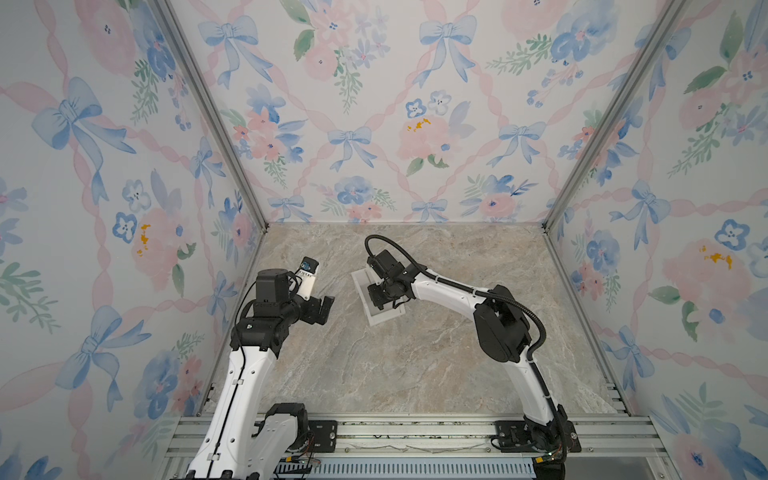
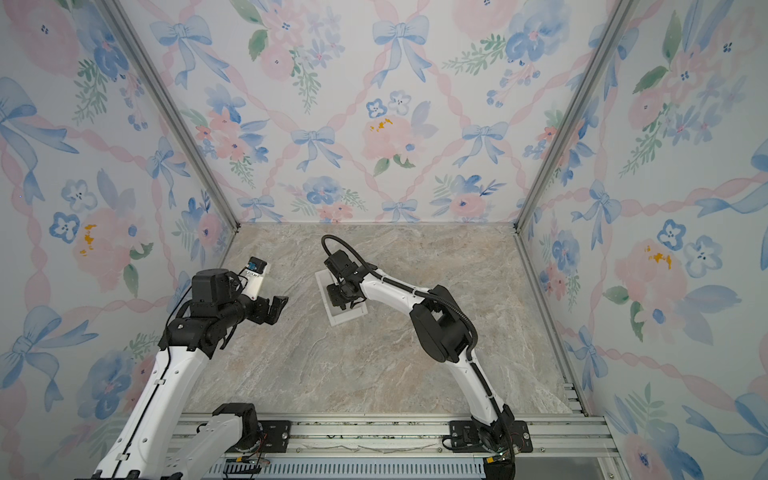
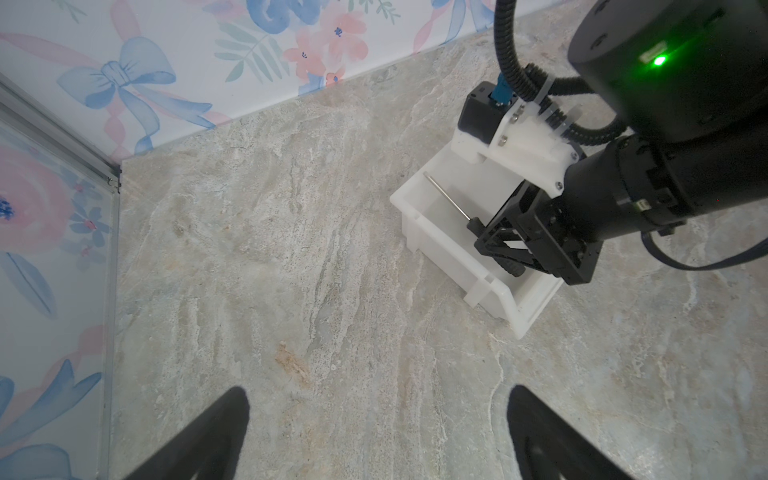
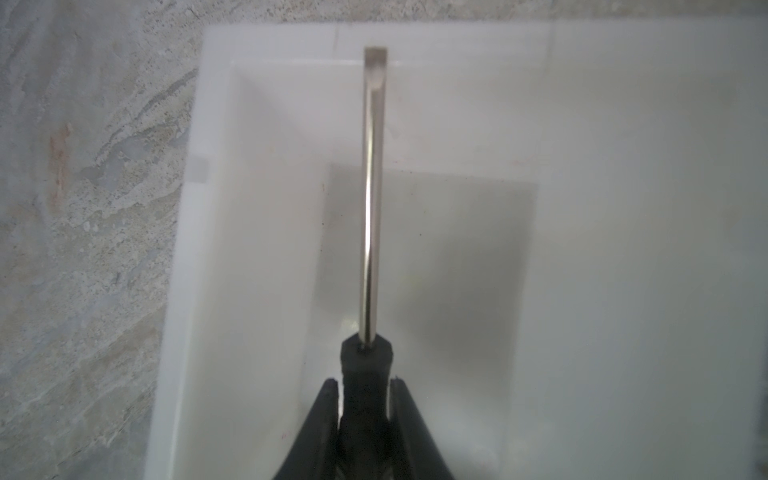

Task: Put the screwdriver in the bin

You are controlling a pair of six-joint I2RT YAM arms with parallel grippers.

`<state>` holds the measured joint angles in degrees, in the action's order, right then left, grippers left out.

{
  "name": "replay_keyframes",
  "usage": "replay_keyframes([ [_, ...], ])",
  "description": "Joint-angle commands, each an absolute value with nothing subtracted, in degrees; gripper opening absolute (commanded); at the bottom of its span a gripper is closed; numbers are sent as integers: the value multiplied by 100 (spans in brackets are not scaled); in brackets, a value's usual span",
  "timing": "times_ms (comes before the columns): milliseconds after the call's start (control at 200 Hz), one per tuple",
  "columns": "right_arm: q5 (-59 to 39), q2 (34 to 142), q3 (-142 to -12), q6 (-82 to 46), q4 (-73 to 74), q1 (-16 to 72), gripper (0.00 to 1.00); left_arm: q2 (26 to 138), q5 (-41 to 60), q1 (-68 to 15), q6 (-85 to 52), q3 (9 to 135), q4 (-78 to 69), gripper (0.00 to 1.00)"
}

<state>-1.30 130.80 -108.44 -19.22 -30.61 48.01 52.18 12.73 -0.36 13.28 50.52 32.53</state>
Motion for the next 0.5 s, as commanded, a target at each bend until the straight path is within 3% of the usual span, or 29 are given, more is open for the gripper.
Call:
replay_keyframes([
  [0, -123, 13157, -11011, -1940, -3208, 4862, 31, 5250, 1367, -62, 1309, 4968, 3232, 98],
  [335, 46, 12833, -11235, -1822, -3454, 4855, 39, 5518, 1389, -69, 1254, 5045, 3122, 98],
  [495, 417, 11998, -10947, -1654, -3356, 4806, 44, 5855, 1284, -70, 1124, 5138, 2944, 98],
])
